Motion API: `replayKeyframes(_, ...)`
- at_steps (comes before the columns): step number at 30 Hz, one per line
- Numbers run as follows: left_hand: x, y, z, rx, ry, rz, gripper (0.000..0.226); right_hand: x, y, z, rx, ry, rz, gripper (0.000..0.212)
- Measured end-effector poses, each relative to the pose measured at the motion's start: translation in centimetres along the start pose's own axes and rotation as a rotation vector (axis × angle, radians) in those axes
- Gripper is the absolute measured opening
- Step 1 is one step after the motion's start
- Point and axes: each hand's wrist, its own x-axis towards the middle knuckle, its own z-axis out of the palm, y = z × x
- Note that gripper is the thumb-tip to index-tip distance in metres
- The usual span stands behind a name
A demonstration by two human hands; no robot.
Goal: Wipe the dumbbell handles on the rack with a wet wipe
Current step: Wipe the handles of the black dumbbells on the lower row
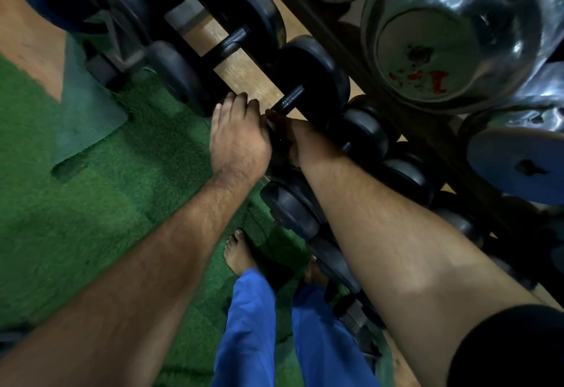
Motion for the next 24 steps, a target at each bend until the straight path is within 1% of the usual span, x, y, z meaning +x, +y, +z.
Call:
replayKeyframes(3,0.0,0.1,-0.2,-0.012,0.005,0.005,0.064,0.1,-0.4,0.4,-0.021,0.039,0.006,0.017)
replayKeyframes(5,0.1,0.0,-0.2,-0.011,0.001,0.008,0.057,0.4,-0.5,0.7,-0.068,0.076,0.007,0.012)
replayKeyframes(7,0.1,0.0,0.0,-0.007,-0.001,0.005,0.049,0.7,-0.7,0.5,-0.180,0.106,0.016,0.011)
replayKeyframes(9,0.1,-0.1,0.2,-0.006,0.000,-0.003,0.046,0.9,-1.1,-0.2,-0.279,0.117,0.068,0.020)
replayKeyframes(11,0.1,0.0,0.3,-0.006,0.002,-0.002,0.047,0.7,-1.9,-1.1,-0.263,0.129,0.115,0.030)
replayKeyframes(14,0.1,-0.1,0.3,-0.006,0.007,0.006,0.049,0.5,-1.9,-1.9,-0.272,0.093,0.161,0.033)
replayKeyframes(16,0.2,-0.2,0.3,-0.006,0.006,0.010,0.047,0.9,-1.2,-2.0,-0.247,0.039,0.167,0.031)
replayKeyframes(20,0.2,-0.3,0.4,-0.004,0.022,0.023,0.043,1.4,-0.4,-2.2,-0.249,-0.068,0.094,0.015)
replayKeyframes(22,0.1,-0.4,0.7,-0.002,0.033,0.028,0.043,1.5,-0.1,-2.3,-0.211,-0.120,0.052,0.014)
replayKeyframes(24,0.1,-0.4,0.9,-0.007,0.047,0.031,0.042,1.8,0.4,-2.5,-0.096,-0.166,0.017,0.018)
